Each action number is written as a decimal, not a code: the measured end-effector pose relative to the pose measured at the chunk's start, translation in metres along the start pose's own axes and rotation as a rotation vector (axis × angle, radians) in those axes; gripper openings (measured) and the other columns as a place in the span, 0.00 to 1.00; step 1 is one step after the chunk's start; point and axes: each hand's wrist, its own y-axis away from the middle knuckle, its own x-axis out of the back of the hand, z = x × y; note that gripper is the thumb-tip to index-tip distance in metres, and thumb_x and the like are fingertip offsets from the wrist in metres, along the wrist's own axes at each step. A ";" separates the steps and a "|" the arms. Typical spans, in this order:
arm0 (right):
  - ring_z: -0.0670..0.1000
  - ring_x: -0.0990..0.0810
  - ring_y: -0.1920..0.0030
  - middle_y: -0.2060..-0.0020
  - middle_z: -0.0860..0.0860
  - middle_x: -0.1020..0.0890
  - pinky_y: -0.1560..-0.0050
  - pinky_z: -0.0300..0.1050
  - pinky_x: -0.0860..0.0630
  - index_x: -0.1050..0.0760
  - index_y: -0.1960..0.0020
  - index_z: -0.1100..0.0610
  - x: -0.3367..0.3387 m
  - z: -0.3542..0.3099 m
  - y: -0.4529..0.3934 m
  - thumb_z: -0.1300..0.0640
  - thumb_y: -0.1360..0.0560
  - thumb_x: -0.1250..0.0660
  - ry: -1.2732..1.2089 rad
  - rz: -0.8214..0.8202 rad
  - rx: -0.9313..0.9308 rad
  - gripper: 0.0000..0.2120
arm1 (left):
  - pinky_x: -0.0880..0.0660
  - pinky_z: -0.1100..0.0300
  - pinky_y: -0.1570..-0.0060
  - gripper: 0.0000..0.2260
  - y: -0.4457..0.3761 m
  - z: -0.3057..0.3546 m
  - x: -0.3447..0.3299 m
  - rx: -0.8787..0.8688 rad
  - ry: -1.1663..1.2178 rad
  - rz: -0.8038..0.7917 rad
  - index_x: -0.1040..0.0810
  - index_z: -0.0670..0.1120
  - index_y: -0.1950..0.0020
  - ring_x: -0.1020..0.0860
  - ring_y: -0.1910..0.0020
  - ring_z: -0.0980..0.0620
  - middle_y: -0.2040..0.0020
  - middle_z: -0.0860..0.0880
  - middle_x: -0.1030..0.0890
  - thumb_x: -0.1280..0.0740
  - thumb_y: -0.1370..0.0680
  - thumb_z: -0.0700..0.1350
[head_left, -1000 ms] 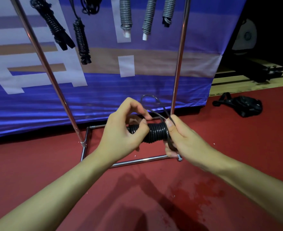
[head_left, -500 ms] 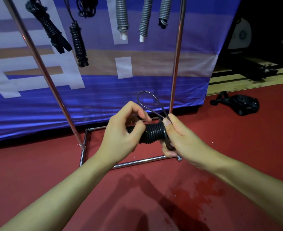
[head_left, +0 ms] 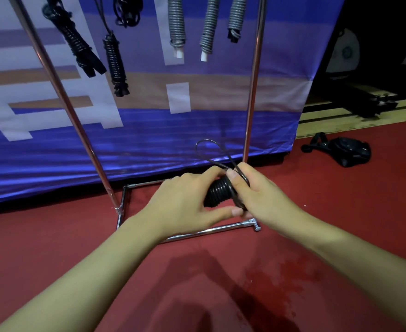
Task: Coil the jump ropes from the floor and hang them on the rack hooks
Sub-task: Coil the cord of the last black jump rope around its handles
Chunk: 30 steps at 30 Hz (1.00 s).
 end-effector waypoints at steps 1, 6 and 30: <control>0.44 0.26 0.71 0.71 0.41 0.26 0.72 0.40 0.27 0.26 0.48 0.54 -0.001 -0.002 0.001 0.45 0.16 0.42 -0.018 0.010 -0.006 0.13 | 0.24 0.53 0.60 0.27 -0.001 0.000 -0.003 -0.003 0.070 -0.006 0.34 0.63 0.34 0.22 0.62 0.56 0.60 0.60 0.20 0.36 0.27 0.74; 0.45 0.29 0.71 0.73 0.42 0.27 0.73 0.41 0.32 0.22 0.49 0.52 0.003 -0.007 0.004 0.47 0.14 0.44 -0.190 0.072 0.027 0.15 | 0.20 0.47 0.50 0.25 -0.004 -0.003 -0.004 0.023 0.461 -0.038 0.31 0.61 0.31 0.15 0.53 0.49 0.47 0.55 0.15 0.28 0.24 0.64; 0.51 0.22 0.70 0.68 0.47 0.25 0.64 0.49 0.24 0.32 0.51 0.50 0.010 0.006 0.029 0.55 0.14 0.44 0.036 0.153 0.286 0.07 | 0.37 0.59 0.75 0.23 -0.005 0.015 0.008 0.426 0.813 -0.004 0.24 0.46 0.59 0.28 0.75 0.48 0.67 0.48 0.20 0.34 0.22 0.67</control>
